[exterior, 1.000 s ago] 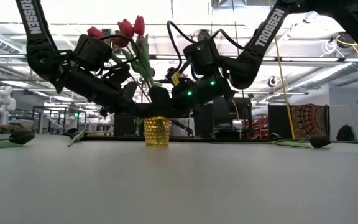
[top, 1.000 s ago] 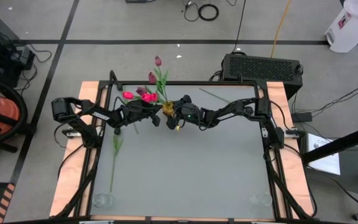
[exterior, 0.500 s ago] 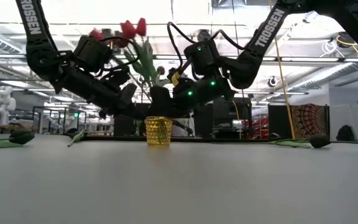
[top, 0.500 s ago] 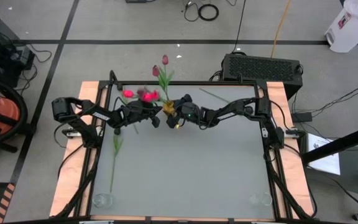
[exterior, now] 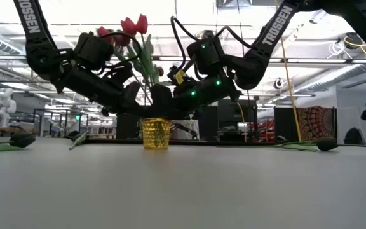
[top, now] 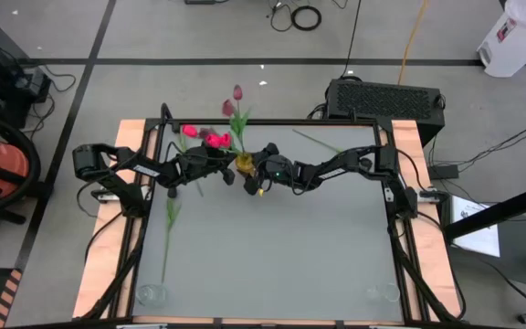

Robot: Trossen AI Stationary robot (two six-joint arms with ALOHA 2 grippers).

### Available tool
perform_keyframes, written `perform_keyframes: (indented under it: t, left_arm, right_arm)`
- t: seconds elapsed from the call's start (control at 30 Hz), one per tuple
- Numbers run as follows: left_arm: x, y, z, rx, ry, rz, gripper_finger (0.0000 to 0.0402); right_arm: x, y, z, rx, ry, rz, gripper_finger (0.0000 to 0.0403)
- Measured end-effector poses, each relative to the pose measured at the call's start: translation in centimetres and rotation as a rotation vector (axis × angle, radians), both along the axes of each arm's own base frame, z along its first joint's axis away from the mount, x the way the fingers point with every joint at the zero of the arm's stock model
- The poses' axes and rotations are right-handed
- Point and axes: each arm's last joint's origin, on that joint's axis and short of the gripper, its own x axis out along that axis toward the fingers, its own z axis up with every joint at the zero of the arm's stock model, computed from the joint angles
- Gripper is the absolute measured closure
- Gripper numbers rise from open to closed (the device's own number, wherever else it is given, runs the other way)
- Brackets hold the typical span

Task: Sort flowers into vase by color
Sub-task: Move the yellow vase to the top of the table

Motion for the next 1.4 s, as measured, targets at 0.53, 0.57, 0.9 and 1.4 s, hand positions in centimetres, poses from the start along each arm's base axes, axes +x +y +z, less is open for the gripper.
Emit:
perform_keyframes:
  t: [0.53, 0.57, 0.9, 1.4]
  left_arm:
    - [0.7, 0.0, 0.6, -0.061, -0.062, -0.054, 0.0401]
    - [0.7, -0.1, 0.6, -0.062, -0.06, -0.057, 0.0401]
    - [0.8, -1.0, -0.1, -0.117, 0.002, -0.08, 0.0401]
    - [0.7, -1.0, -0.2, -0.12, 0.008, -0.079, 0.0401]
  right_arm:
    - [0.2, 0.9, 0.0, -0.012, -0.001, 0.021, 0.0076]
    - [0.2, 0.9, 0.0, -0.012, -0.001, 0.021, 0.0076]
    - [0.3, 0.9, 0.1, -0.015, -0.019, 0.019, 0.0076]
    - [1.2, 0.6, 0.8, -0.032, 0.062, 0.0, 0.0076]
